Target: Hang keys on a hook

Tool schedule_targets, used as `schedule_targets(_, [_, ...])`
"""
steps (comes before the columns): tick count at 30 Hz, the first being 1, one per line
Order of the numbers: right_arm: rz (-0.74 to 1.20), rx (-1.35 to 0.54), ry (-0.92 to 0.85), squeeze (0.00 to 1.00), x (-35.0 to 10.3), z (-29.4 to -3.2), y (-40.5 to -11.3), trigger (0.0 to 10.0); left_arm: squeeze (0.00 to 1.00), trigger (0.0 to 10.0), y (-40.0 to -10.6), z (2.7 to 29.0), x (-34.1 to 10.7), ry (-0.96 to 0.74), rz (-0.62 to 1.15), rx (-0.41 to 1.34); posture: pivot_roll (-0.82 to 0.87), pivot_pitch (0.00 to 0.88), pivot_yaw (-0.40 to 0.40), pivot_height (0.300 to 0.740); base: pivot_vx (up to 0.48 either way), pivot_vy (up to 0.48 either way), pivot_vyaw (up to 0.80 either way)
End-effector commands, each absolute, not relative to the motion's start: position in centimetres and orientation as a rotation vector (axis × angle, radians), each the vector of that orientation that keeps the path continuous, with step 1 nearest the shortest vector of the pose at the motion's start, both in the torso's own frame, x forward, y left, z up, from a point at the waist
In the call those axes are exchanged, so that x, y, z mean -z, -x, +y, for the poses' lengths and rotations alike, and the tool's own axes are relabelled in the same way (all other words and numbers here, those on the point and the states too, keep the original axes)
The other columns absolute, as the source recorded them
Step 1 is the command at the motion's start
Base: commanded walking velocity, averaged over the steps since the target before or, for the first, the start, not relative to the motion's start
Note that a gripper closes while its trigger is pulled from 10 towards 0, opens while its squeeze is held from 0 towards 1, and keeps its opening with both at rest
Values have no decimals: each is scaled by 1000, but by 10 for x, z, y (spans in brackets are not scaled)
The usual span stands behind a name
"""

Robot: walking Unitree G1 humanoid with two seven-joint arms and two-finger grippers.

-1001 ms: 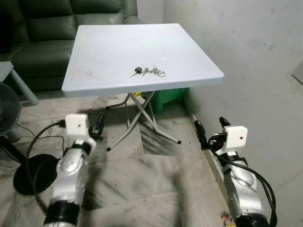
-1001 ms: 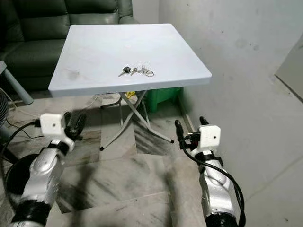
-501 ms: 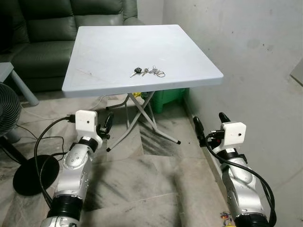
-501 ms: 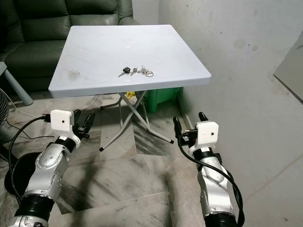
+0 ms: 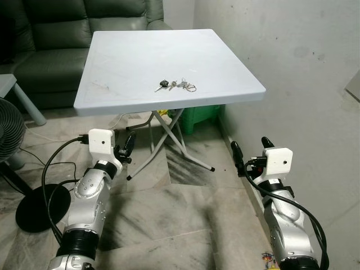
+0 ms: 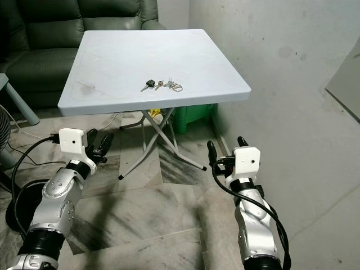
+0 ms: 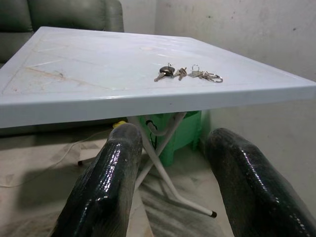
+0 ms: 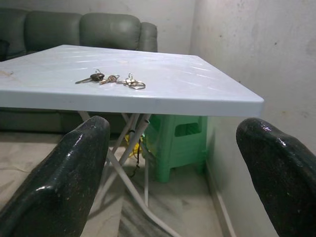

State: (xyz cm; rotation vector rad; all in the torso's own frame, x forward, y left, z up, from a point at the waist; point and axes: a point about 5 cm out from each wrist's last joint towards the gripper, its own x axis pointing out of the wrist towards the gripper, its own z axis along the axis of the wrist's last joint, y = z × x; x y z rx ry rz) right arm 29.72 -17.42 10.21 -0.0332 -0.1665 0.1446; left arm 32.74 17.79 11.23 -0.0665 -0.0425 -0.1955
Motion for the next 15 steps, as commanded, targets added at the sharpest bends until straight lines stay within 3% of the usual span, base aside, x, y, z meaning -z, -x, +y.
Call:
schedule_targets(1, [-180,-158,33,0,-107,-173,-299,10000,0,10000,-331,178,-121,41,-66,209,-124,0,-9,740,0,0,0])
schedule_targets(15, [-170,-170,28,0,-106,-173,-297,10000,0,10000,-330,169,-118,48,-43,268,-130,0,-2,740,0,0,0])
